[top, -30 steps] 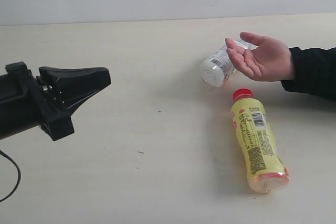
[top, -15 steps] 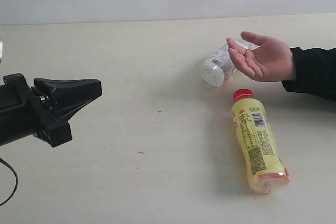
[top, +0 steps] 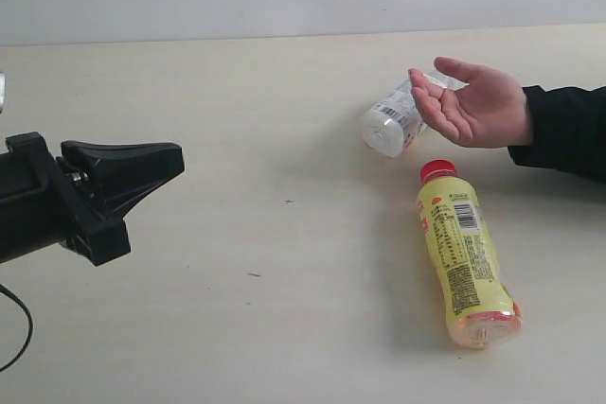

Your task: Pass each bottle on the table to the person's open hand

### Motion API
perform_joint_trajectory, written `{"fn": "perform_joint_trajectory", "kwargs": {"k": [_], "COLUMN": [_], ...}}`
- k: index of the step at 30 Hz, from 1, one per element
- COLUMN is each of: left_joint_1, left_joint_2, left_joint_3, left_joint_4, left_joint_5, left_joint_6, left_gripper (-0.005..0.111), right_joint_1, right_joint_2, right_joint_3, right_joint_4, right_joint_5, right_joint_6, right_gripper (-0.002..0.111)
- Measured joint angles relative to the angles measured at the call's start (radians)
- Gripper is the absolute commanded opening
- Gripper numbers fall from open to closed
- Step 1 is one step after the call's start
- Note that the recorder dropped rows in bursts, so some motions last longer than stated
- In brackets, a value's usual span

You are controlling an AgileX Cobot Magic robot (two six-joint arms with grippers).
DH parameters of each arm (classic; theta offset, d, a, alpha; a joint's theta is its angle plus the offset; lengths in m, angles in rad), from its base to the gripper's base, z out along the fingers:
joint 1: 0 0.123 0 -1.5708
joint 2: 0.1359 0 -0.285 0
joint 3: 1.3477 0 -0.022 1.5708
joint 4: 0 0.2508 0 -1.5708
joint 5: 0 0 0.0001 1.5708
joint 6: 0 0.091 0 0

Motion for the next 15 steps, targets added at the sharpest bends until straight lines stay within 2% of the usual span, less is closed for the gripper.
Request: {"fn": "perform_joint_trajectory", "kwargs": {"k": [5,8,15], "left_joint_1": [0.000,0.000,0.000], "left_joint_2": [0.000,0.000,0.000], "left_joint_3": [0.000,0.000,0.000], "left_joint_4": [0.000,0.000,-0.002], "left_joint_5": [0.001,0.001,0.003], "left_joint_6": [0.000,0.000,0.000], "left_gripper": [0.000,0.000,0.000], "right_joint_1": [0.000,0.026,0.178], "right_joint_2": [0.412,0.564,0.629], "right_joint_3": [-0.278,-0.374,-0.398], "right_joint_4": [0.039,0.000,-0.178], "right_joint_5": [0.483,0.674,0.749], "right_joint_6": [-0.222,-0.260,-0.132], "right_gripper": [0.000,0.000,0.000]}}
